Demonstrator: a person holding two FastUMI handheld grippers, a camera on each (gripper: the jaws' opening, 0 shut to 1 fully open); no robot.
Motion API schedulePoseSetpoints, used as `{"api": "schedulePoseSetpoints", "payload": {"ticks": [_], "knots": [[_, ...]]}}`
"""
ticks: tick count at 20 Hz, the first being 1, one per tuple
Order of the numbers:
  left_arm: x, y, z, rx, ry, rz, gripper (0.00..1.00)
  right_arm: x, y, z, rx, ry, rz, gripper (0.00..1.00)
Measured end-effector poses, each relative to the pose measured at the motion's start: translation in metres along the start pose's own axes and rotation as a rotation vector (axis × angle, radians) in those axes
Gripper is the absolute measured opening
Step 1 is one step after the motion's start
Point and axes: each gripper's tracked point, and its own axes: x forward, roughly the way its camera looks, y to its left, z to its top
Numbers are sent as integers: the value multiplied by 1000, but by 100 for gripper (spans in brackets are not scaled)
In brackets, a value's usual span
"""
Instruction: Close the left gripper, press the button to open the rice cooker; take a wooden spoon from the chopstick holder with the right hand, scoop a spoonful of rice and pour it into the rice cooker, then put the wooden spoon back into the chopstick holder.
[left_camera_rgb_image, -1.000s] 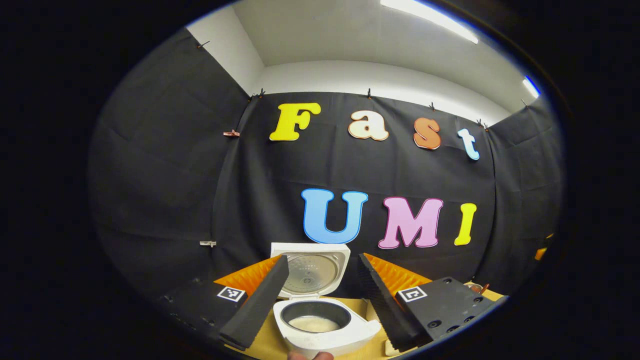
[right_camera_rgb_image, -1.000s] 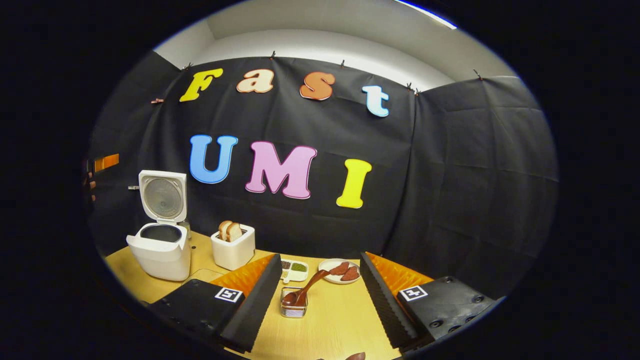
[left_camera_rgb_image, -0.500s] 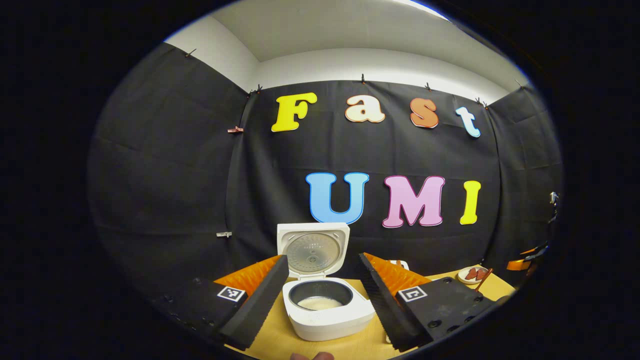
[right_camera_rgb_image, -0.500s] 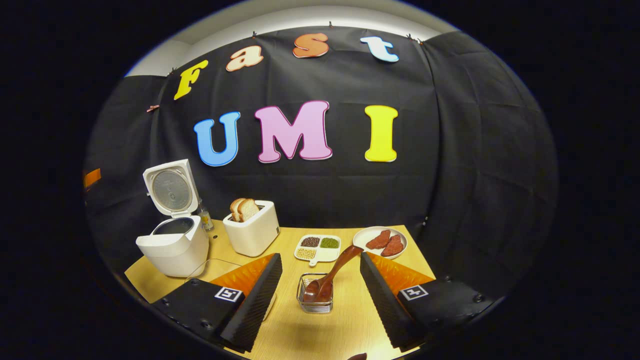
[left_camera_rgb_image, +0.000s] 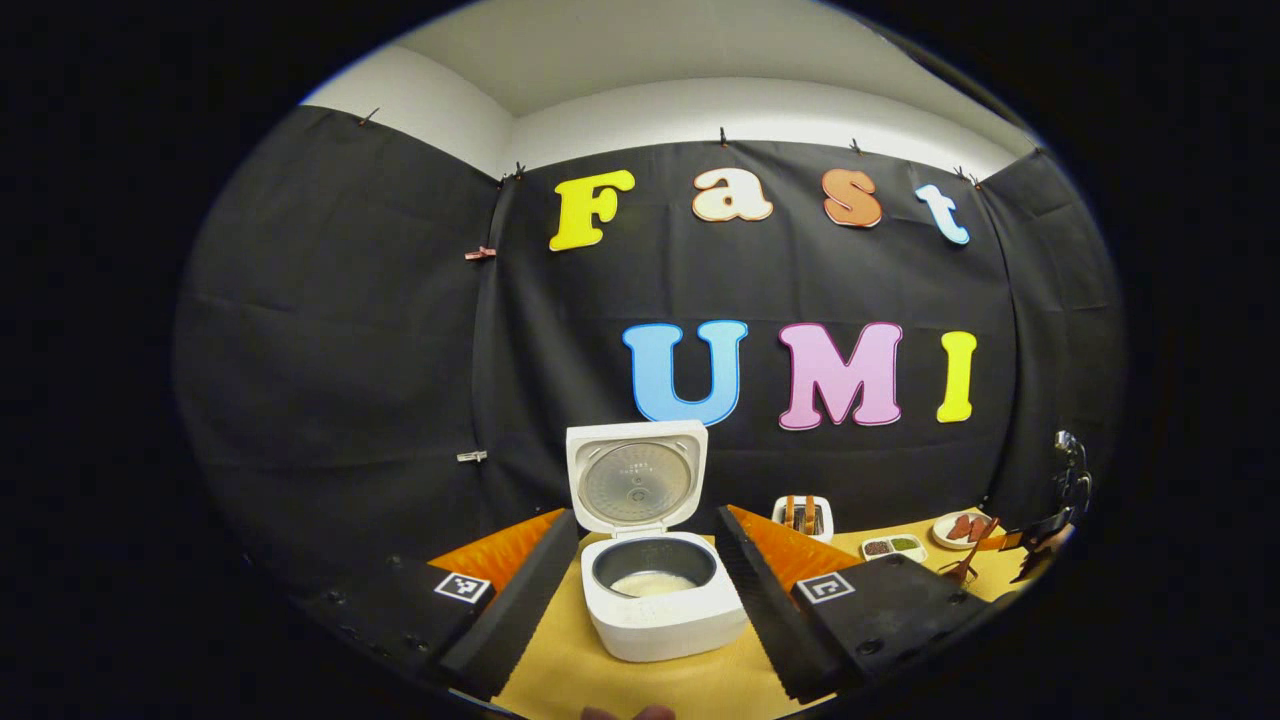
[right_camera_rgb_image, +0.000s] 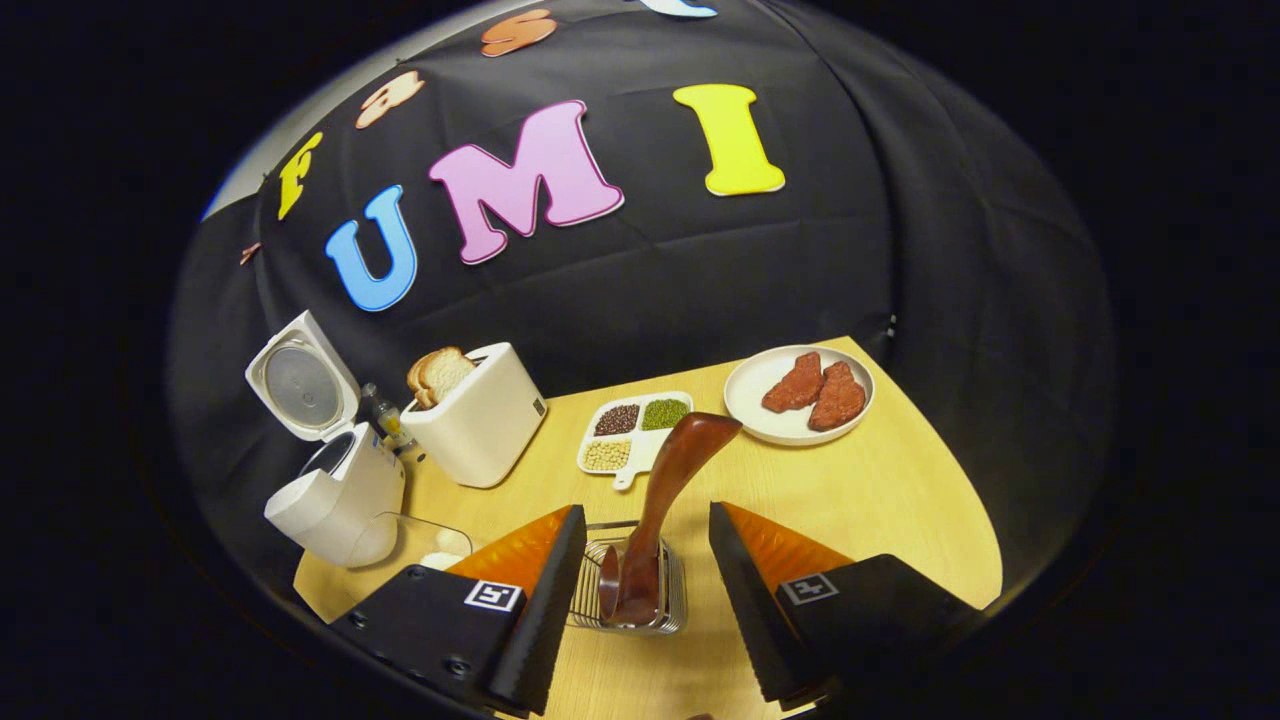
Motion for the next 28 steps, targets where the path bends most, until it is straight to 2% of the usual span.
{"api": "schedulePoseSetpoints", "payload": {"ticks": [2,3,5,6,7,10,11,16,18,21,25,28], "knots": [[-5,0,-1,6,18,8,96,23,-2,-4,49,20,4,78],[-14,0,-3,12,22,7,95,32,-4,-4,70,19,-10,70],[-20,1,-4,25,29,5,96,36,-2,-5,95,32,-14,34],[-19,2,-6,28,36,6,95,39,2,-10,99,36,-7,33],[-19,3,-8,27,43,7,95,33,7,-10,83,28,1,42],[-20,6,-13,2,61,10,95,29,19,-15,6,6,9,42],[-20,9,-14,-11,65,14,95,21,19,-18,6,13,22,17],[-24,22,-15,-33,68,38,96,19,26,-19,13,41,25,17],[-26,24,-12,-25,60,38,95,14,20,-18,27,41,-3,17],[-29,28,-10,-17,54,35,95,4,20,4,65,-18,-11,11],[-29,35,-10,-14,51,24,95,-23,39,47,72,-114,16,11],[-29,40,-8,-22,43,10,95,-45,67,73,45,-179,43,11]]}}
